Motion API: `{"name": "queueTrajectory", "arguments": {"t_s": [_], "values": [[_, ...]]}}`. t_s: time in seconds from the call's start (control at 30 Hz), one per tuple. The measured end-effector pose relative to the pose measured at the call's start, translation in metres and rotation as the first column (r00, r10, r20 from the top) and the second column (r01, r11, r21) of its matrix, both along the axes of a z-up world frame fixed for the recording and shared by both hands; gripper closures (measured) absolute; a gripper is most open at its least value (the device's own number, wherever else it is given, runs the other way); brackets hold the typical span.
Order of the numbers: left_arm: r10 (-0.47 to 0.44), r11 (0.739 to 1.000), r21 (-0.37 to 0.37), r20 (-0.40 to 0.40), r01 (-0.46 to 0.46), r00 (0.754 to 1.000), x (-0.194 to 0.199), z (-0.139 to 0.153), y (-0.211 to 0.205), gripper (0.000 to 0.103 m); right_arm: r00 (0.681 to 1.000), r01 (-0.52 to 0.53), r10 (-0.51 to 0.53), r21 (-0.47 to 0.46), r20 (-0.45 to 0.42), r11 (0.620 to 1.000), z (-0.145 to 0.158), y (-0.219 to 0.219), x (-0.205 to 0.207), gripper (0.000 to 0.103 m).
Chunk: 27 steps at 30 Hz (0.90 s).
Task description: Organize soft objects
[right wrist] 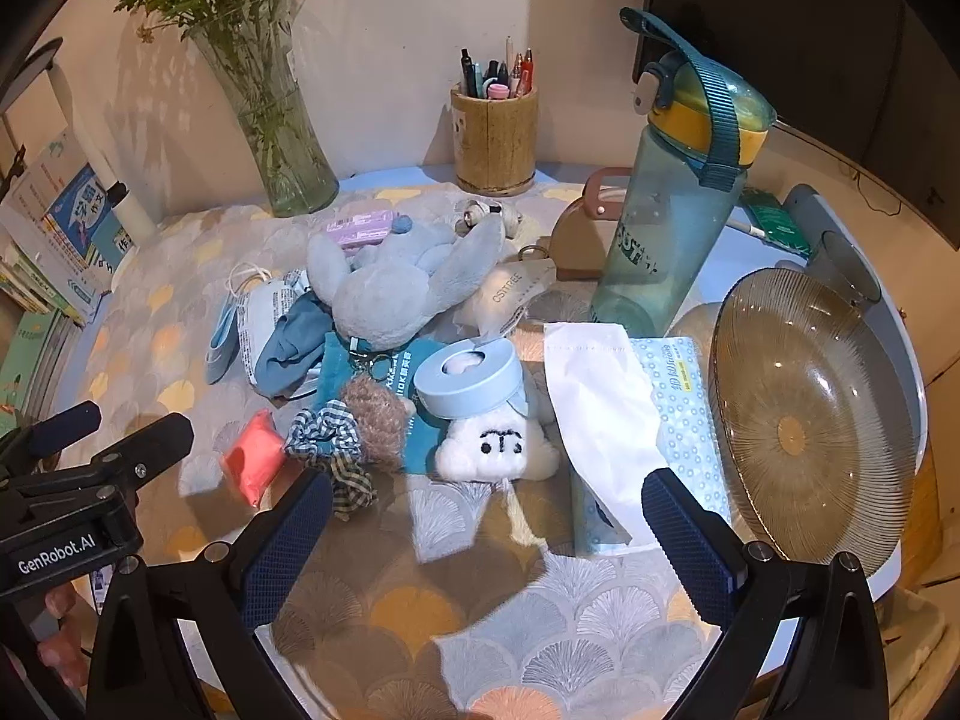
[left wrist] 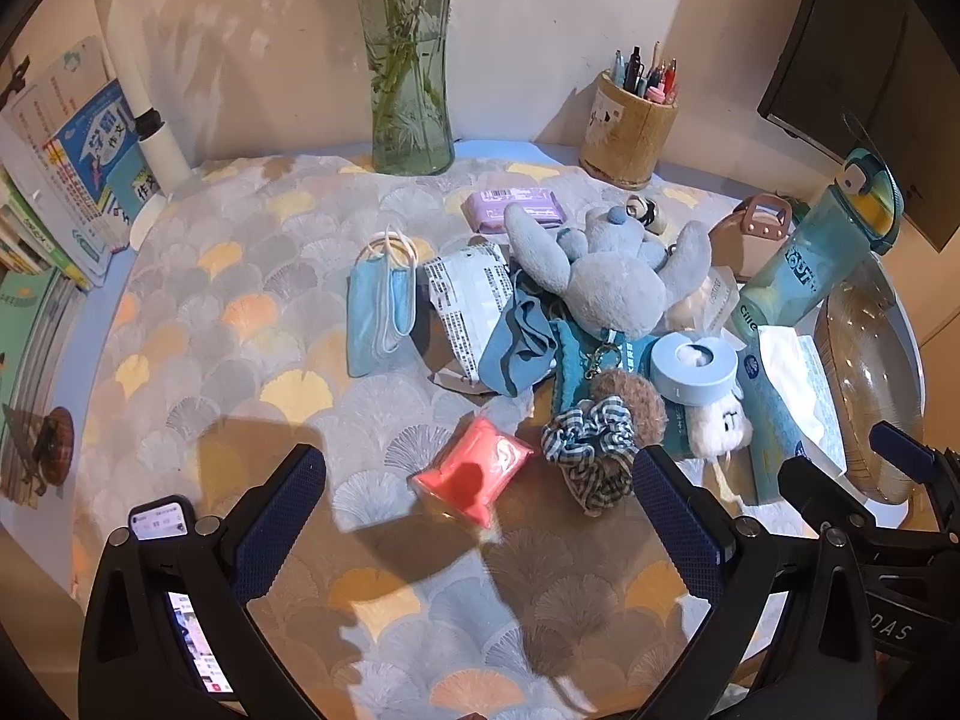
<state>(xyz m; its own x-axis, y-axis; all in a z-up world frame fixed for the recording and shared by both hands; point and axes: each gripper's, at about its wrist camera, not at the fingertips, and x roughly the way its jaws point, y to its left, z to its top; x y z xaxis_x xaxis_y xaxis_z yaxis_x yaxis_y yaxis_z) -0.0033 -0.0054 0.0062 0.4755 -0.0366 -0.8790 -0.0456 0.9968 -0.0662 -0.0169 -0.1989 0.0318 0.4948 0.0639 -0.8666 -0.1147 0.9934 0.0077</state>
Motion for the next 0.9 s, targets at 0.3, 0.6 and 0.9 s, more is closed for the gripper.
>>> {"name": "queueTrajectory", "arguments": {"t_s": [0.3, 0.6, 0.9], "values": [[0.001, 1.0, -0.01, -0.016, -0.001, 1.0, 0.0021, -0.0036, -0.0004, 0.001, 1.0, -0.004, 0.004, 0.002, -0.022, 1.0, -0.0031, 0.002, 0.0027, 0.0], [-0.005, 1.0, -0.011, -0.028, 0.005, 1.0, 0.0024, -0.0069, -0.0011, 0.001, 0.999, -0.013, 0.013, 0.002, -0.044, 1.0, -0.0077, 0.0051, 0.0048, 0.0], [0.005, 1.0, -0.017, -0.039, -0.005, 0.999, 0.0021, -0.0103, 0.001, 0.001, 0.999, -0.021, 0.021, 0.0, -0.051, 1.0, -0.0084, 0.009, 0.0054, 0.0]]}}
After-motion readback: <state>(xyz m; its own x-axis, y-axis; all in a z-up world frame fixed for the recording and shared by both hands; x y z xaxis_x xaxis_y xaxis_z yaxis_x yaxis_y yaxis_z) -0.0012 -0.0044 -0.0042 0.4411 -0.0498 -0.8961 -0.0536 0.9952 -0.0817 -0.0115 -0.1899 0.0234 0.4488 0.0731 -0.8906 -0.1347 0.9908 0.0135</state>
